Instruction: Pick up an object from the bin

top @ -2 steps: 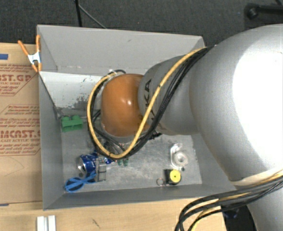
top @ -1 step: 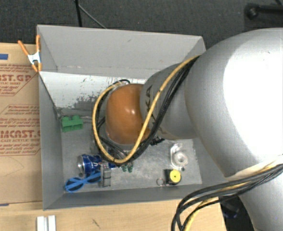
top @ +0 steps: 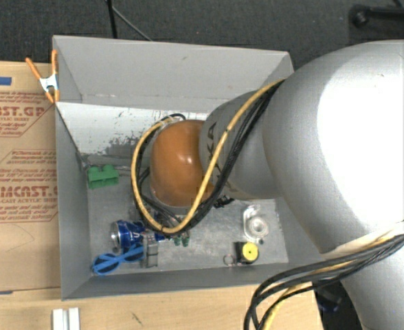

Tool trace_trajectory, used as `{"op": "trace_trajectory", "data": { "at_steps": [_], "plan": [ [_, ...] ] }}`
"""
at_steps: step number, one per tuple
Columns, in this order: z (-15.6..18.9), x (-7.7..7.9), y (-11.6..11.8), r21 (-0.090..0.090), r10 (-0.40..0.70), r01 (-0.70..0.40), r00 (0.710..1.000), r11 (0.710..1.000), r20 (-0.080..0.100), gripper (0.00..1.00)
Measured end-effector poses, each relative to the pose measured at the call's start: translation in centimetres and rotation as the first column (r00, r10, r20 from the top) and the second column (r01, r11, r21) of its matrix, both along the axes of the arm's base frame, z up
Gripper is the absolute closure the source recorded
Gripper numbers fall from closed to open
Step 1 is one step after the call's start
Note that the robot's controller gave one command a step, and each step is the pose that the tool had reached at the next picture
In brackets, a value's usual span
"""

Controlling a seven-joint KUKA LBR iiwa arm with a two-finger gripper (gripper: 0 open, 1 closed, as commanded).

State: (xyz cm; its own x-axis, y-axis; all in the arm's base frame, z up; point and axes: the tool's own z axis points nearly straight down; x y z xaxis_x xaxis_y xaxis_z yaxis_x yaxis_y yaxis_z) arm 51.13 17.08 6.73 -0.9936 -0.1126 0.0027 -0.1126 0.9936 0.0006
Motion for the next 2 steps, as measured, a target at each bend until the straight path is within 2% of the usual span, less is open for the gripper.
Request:
{"op": "trace_trajectory", "data": {
  "at_steps": [1,2],
  "plan": [
    [0.3,0.2,0.0,0.002,-0.001,0.001,1.0,1.0,0.005,1.0],
    [6.2,0.4,0.1,0.002,0.0,0.0,1.0,1.0,0.008,1.0]
  ]
}}
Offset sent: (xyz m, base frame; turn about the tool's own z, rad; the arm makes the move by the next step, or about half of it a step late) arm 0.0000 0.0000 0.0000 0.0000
